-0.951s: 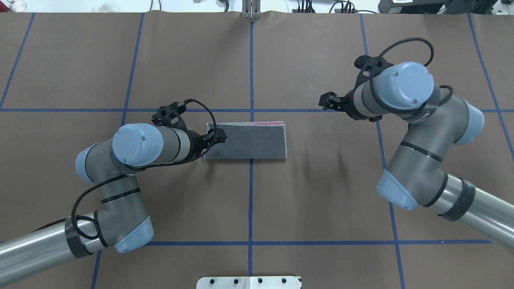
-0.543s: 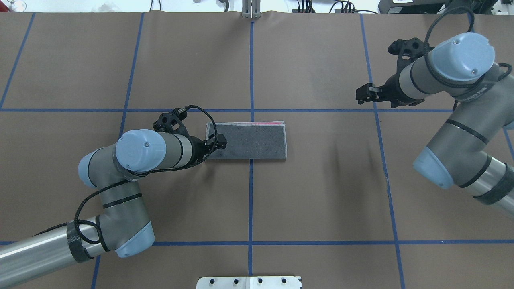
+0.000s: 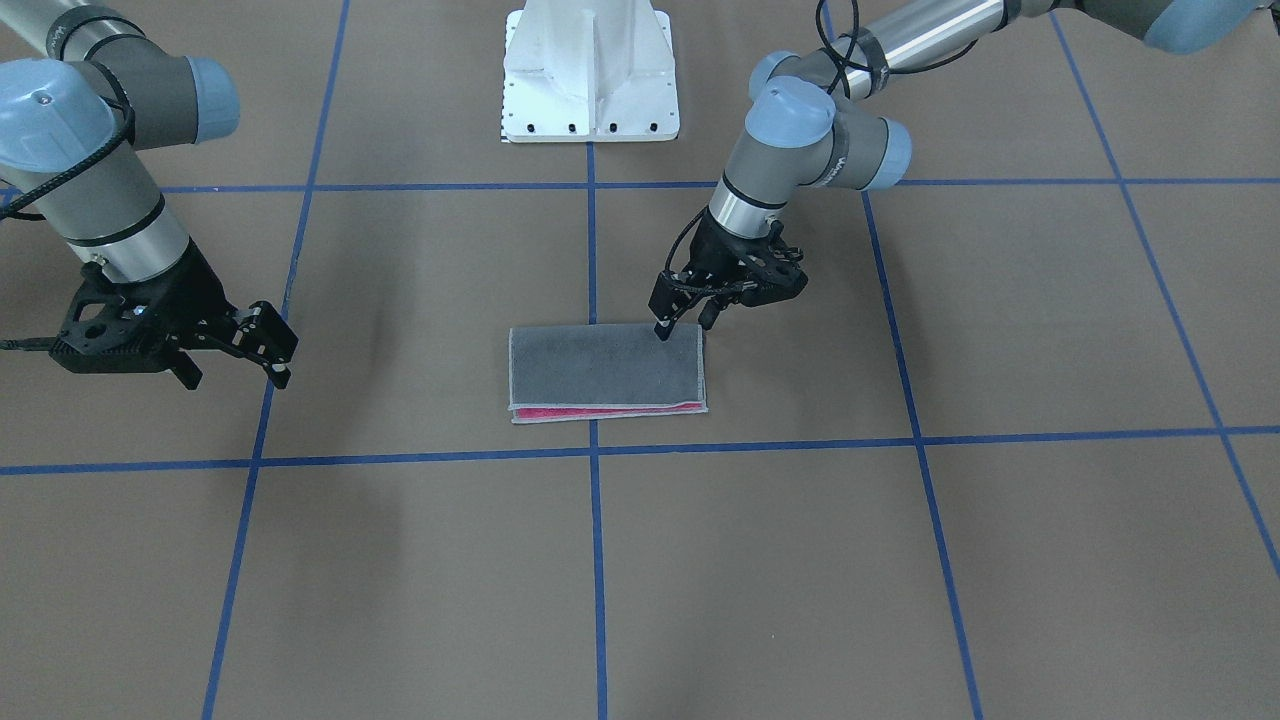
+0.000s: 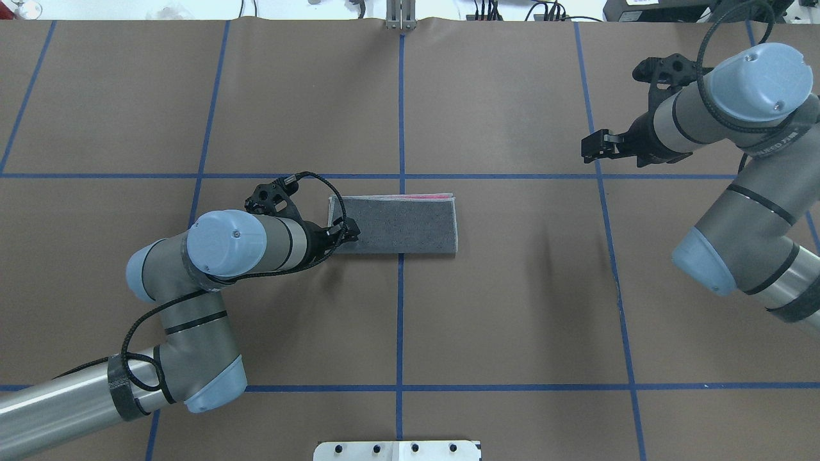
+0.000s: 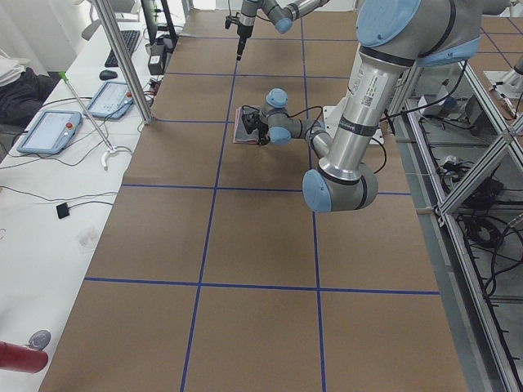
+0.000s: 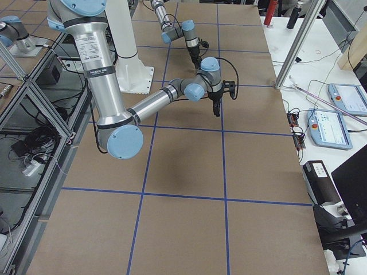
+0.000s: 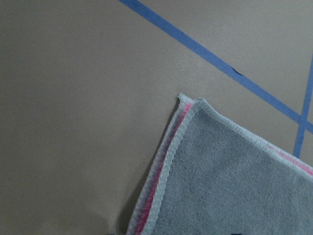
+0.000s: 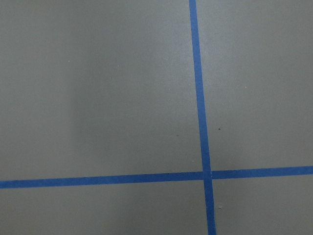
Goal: Fold towel twice with both arms
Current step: 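Withdraw the right gripper while the left gripper grasps the folded strip's end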
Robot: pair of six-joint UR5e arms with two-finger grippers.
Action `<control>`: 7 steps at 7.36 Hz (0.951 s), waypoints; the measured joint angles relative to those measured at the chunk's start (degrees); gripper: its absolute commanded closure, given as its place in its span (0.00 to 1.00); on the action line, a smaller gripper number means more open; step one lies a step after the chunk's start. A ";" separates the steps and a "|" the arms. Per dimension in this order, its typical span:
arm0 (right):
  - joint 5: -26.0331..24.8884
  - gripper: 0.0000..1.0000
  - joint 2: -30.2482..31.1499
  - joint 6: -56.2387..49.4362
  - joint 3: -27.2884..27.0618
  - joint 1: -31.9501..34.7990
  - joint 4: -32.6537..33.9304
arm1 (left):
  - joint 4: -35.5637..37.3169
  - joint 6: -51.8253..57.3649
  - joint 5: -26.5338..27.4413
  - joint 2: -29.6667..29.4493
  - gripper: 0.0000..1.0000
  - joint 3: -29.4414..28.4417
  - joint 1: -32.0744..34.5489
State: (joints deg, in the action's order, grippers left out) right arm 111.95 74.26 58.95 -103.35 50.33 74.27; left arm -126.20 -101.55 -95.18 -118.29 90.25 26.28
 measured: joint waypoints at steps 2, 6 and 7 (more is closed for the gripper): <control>-0.06 0.00 0.01 0.02 -0.01 0.02 0.00 | -0.06 0.04 0.73 0.01 0.33 -0.05 0.00; -0.18 0.00 0.00 -0.06 -0.01 0.03 -0.01 | -1.11 0.11 1.11 0.12 0.33 -0.14 0.45; -0.21 0.00 -0.04 -0.06 -0.01 0.03 -0.01 | -1.14 0.05 1.08 0.14 0.33 -0.26 0.46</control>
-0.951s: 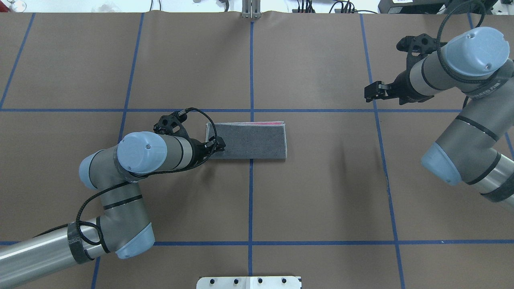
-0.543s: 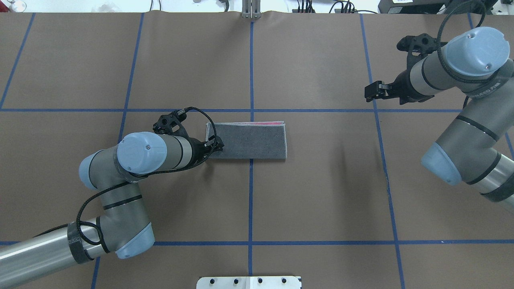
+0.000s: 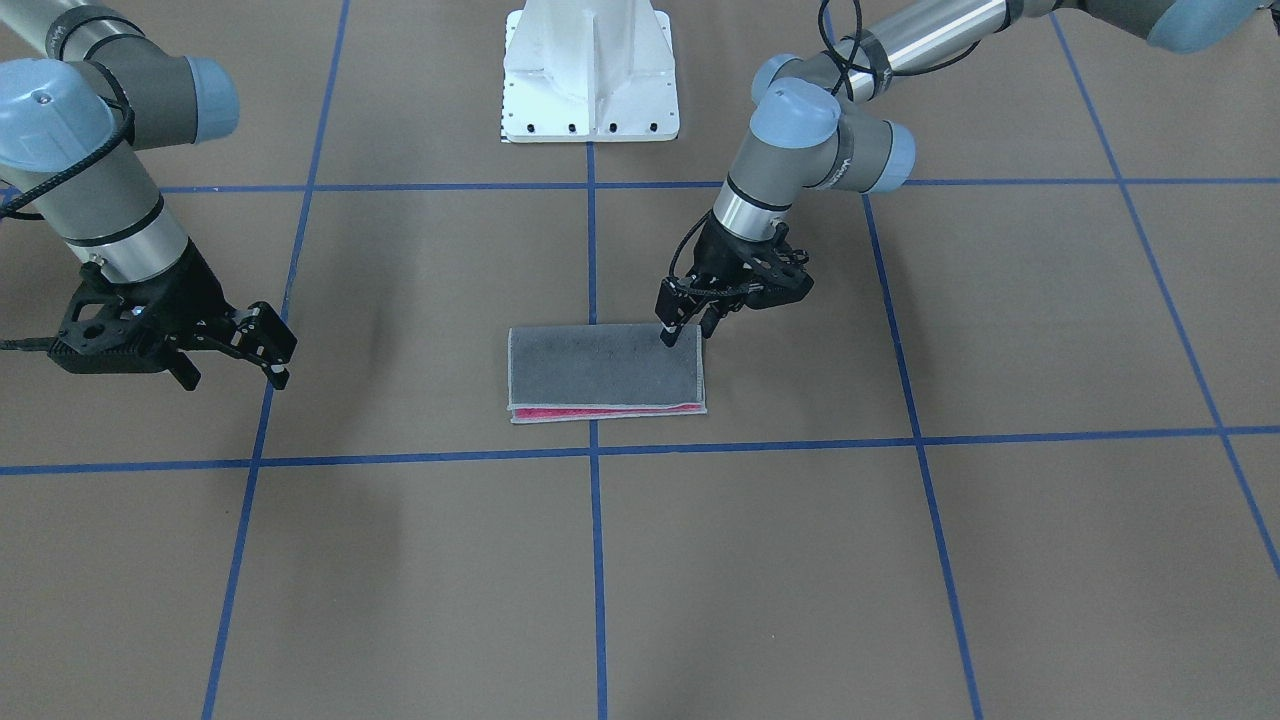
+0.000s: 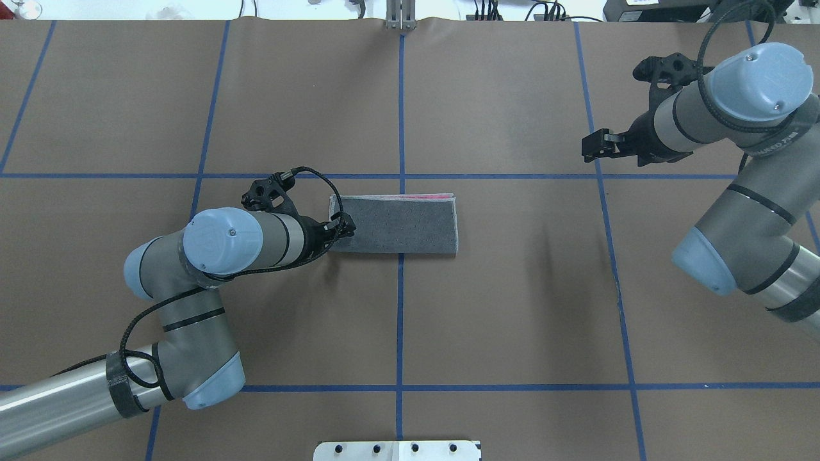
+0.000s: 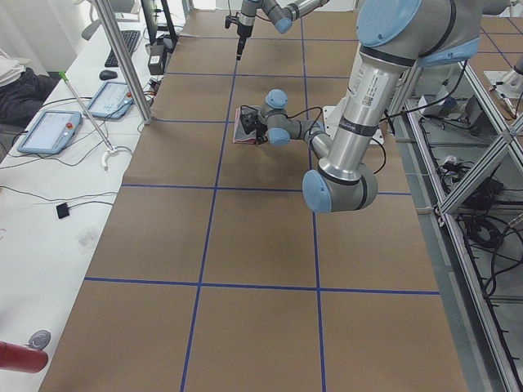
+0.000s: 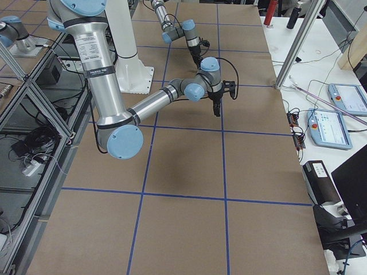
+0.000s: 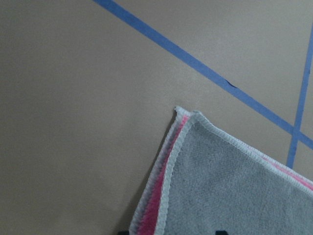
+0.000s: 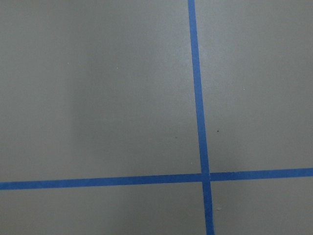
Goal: Fold towel twice with both arms
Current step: 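Withdraw the right gripper while the left gripper grasps the folded strip's end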
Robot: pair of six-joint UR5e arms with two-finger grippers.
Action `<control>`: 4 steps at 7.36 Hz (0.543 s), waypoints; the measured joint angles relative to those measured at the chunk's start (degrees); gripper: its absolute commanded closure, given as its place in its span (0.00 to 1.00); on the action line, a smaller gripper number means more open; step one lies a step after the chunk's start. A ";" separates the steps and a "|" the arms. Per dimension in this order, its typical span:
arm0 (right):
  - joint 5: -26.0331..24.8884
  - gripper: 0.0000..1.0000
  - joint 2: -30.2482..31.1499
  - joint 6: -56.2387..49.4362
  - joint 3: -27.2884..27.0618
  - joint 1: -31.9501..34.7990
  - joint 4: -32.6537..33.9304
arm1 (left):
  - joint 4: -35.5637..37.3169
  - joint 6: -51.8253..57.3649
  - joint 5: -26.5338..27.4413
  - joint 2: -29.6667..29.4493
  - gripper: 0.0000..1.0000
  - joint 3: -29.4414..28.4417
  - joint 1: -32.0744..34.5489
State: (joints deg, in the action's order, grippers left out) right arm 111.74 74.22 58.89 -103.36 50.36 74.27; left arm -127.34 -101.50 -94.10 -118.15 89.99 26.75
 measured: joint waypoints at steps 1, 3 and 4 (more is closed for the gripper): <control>-0.04 0.00 -0.02 0.00 0.00 0.00 0.00 | -0.01 -0.06 -0.02 0.12 0.33 -0.04 0.03; -0.13 0.00 -0.04 0.02 0.00 0.00 0.00 | -0.04 -0.12 -0.07 0.41 0.45 0.03 0.03; -0.17 0.00 -0.04 0.04 0.00 -0.01 0.00 | -0.07 -0.20 -0.05 0.49 0.73 0.12 0.03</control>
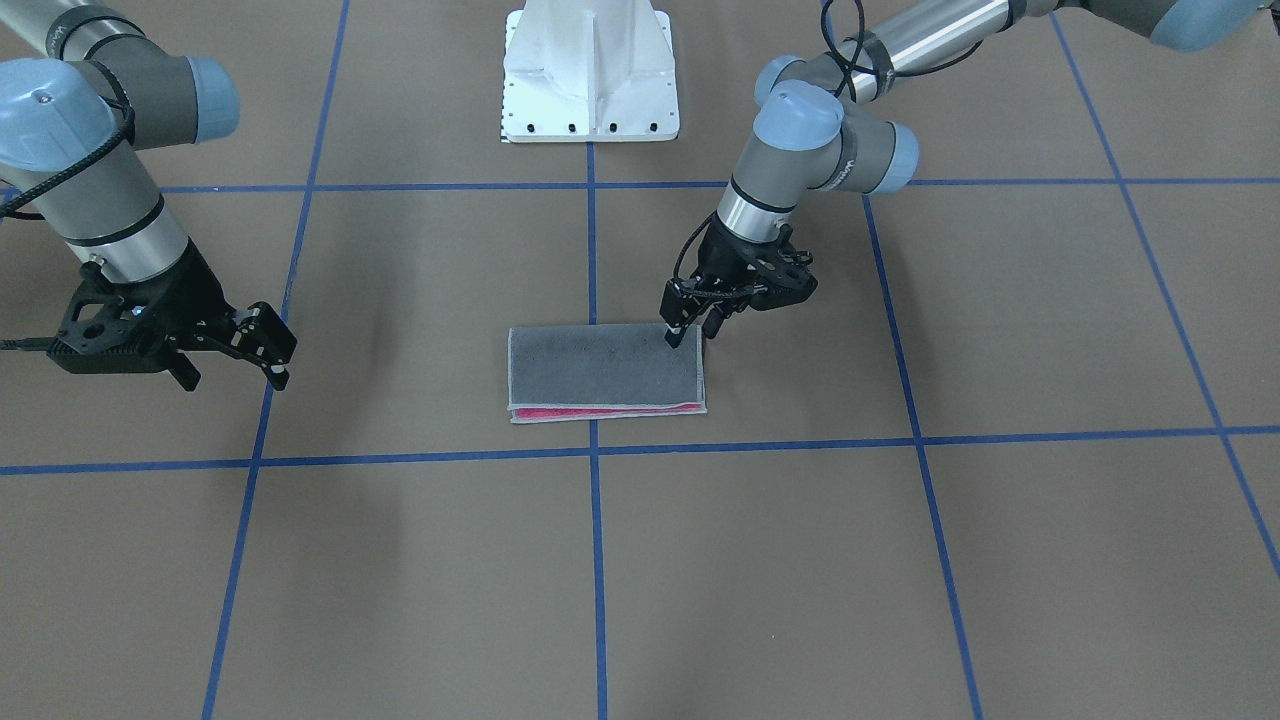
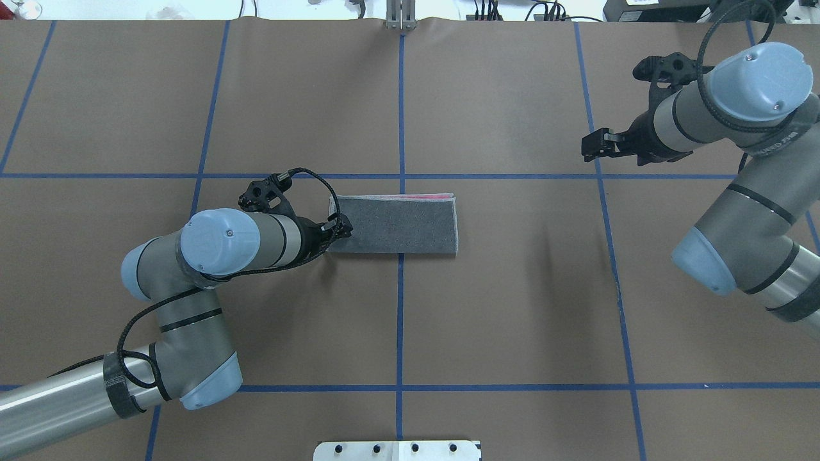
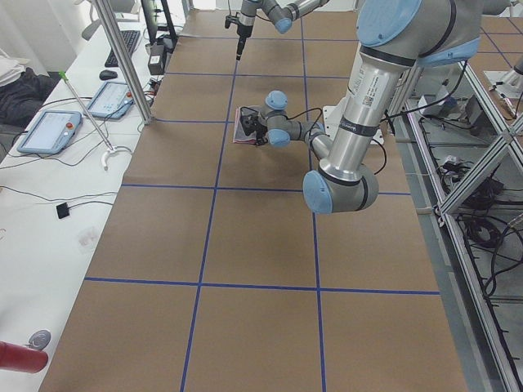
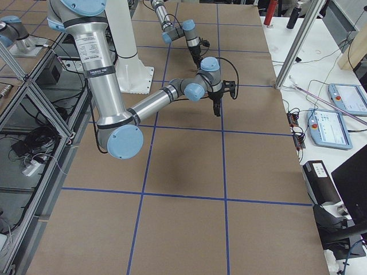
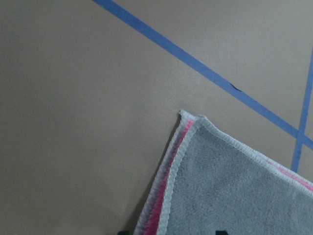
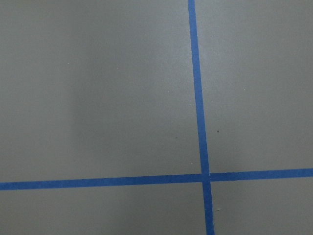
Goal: Fold towel twice with both arms
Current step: 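Withdraw the right gripper while the left gripper grasps the folded strip's end, then lift the strip's end with the left gripper and fold it over the other half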
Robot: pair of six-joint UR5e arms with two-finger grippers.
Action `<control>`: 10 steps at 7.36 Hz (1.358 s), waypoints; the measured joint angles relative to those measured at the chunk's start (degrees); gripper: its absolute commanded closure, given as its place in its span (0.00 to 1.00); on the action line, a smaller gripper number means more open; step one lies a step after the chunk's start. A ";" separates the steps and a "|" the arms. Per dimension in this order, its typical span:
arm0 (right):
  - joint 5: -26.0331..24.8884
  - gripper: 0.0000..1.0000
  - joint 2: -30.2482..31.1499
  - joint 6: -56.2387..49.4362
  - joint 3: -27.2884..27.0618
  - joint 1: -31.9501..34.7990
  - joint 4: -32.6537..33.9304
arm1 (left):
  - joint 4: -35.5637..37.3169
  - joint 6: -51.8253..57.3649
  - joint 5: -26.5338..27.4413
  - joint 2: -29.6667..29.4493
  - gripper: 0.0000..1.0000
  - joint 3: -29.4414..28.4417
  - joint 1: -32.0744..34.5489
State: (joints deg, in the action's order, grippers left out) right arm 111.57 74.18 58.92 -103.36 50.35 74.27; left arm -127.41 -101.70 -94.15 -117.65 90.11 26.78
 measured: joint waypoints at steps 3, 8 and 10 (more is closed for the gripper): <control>-0.03 0.00 -0.06 -0.03 0.01 -0.02 0.00 | -0.56 0.03 0.00 0.37 0.78 0.06 0.03; -0.03 0.00 -0.09 -0.04 0.15 -0.01 0.00 | -0.89 0.38 0.00 0.96 1.00 0.38 0.11; 0.12 0.00 0.40 -0.23 0.24 0.22 0.00 | -0.79 0.98 -0.67 1.39 1.00 1.06 1.43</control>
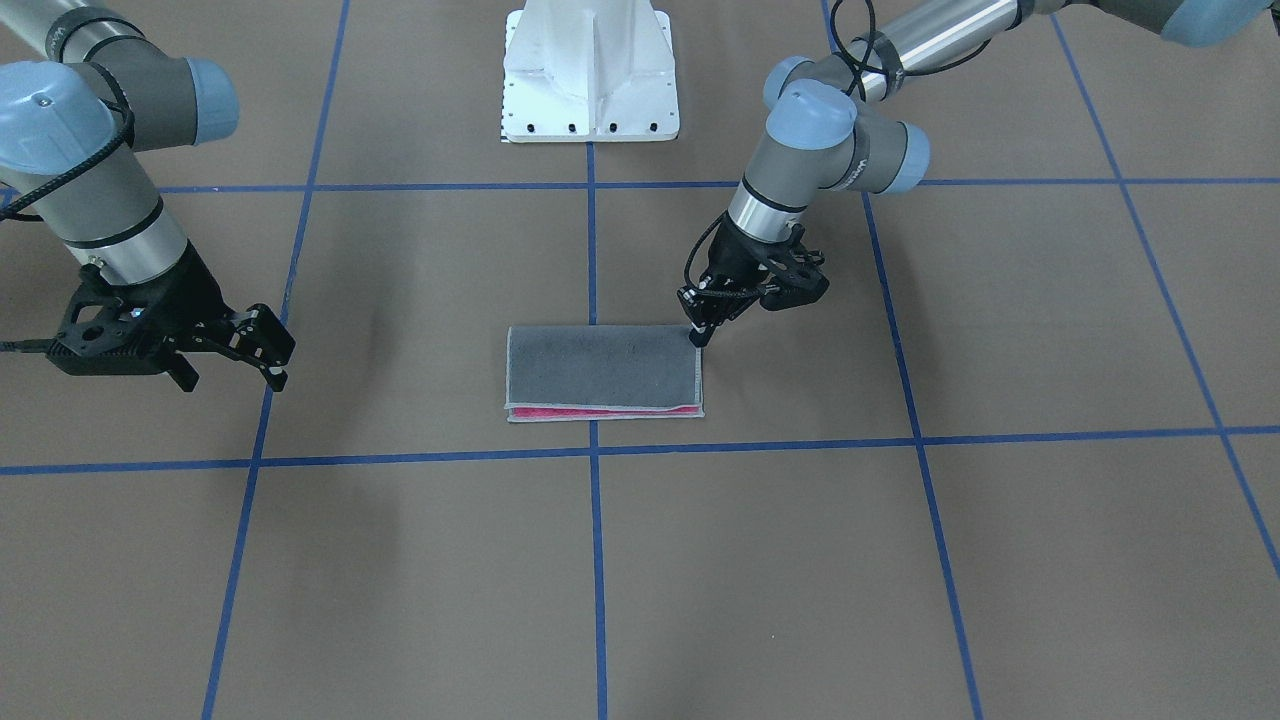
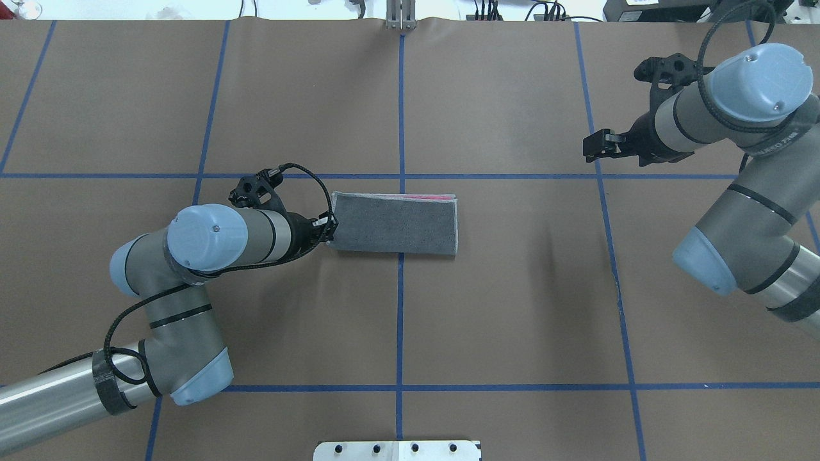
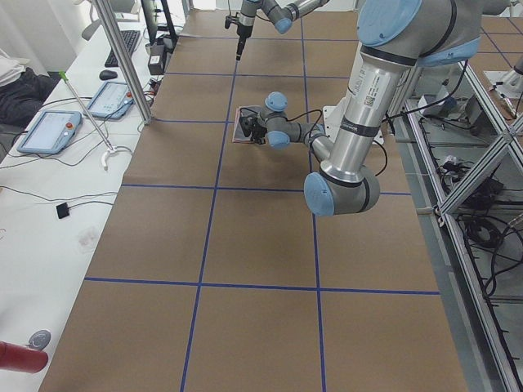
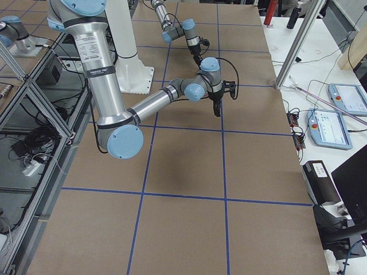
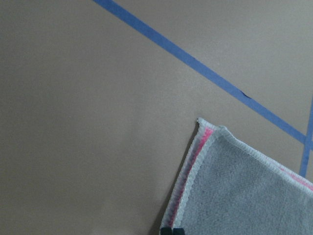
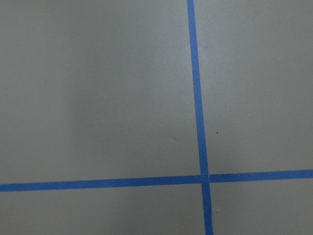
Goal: Fold towel twice with both arms
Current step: 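Lift the strip's end with the left gripper and fold it over the other half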
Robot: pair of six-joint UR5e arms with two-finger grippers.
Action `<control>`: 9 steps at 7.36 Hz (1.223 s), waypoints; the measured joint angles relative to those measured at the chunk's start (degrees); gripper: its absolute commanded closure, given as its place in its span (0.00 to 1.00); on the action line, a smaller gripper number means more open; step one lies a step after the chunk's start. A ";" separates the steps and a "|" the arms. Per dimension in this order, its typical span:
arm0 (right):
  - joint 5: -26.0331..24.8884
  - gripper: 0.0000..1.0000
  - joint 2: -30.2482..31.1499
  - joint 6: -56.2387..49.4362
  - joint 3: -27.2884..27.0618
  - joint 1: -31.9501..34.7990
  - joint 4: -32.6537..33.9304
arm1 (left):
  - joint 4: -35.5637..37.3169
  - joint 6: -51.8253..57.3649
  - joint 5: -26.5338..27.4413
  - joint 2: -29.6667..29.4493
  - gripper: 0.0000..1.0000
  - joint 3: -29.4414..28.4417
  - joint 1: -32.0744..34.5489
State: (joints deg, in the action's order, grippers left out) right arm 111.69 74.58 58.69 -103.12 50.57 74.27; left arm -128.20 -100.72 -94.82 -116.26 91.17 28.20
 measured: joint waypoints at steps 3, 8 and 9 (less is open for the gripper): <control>0.68 0.00 1.85 -2.62 -0.07 1.46 -0.10 | 0.00 5.05 -2.52 3.19 1.00 1.77 4.53; 5.20 0.00 7.62 -15.13 -0.09 8.82 -0.33 | 6.47 11.12 -2.52 0.60 1.00 4.92 5.97; 5.43 0.00 7.89 -15.73 -0.11 9.23 -0.41 | 10.21 11.14 -0.67 -2.50 1.00 4.61 4.44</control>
State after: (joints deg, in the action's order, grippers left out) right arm 117.12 82.47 42.96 -103.23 59.80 73.85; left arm -117.99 -89.57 -95.49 -118.77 95.79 32.64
